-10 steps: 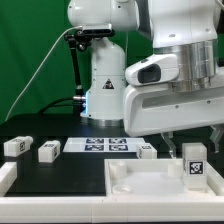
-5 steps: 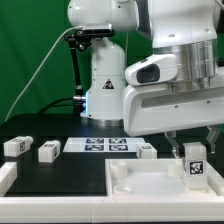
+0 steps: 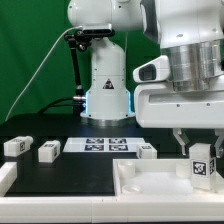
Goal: Assemble one leg
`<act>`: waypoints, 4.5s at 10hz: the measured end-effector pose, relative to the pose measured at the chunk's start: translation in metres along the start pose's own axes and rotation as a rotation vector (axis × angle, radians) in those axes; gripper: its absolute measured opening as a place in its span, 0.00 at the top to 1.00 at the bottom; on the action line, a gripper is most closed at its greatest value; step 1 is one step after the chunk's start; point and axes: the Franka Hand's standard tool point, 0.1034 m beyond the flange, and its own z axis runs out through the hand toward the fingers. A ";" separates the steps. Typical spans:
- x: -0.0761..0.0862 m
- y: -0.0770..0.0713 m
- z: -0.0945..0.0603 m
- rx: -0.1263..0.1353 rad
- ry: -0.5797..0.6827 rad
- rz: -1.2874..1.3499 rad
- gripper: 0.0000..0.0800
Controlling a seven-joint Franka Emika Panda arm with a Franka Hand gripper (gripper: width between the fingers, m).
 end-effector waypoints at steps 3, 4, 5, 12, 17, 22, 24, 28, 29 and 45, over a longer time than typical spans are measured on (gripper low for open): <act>-0.004 -0.002 0.001 -0.007 0.020 0.349 0.63; -0.003 -0.002 0.001 -0.005 0.009 0.400 0.63; -0.001 -0.001 0.000 0.000 -0.004 0.475 0.63; -0.006 -0.005 0.003 0.009 -0.015 0.149 0.19; -0.004 -0.008 0.004 -0.077 0.043 -0.519 0.19; 0.004 -0.003 0.004 -0.100 0.046 -0.837 0.19; 0.005 -0.003 0.004 -0.100 0.046 -0.836 0.51; 0.004 -0.003 0.004 -0.091 0.047 -0.771 0.64; 0.004 -0.004 0.005 -0.061 0.052 -0.610 0.64; 0.000 0.003 0.009 0.019 0.079 0.563 0.20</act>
Offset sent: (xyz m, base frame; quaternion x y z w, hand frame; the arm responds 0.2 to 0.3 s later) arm 0.0033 -0.0071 0.0017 -0.0163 -0.0149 0.1580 0.9872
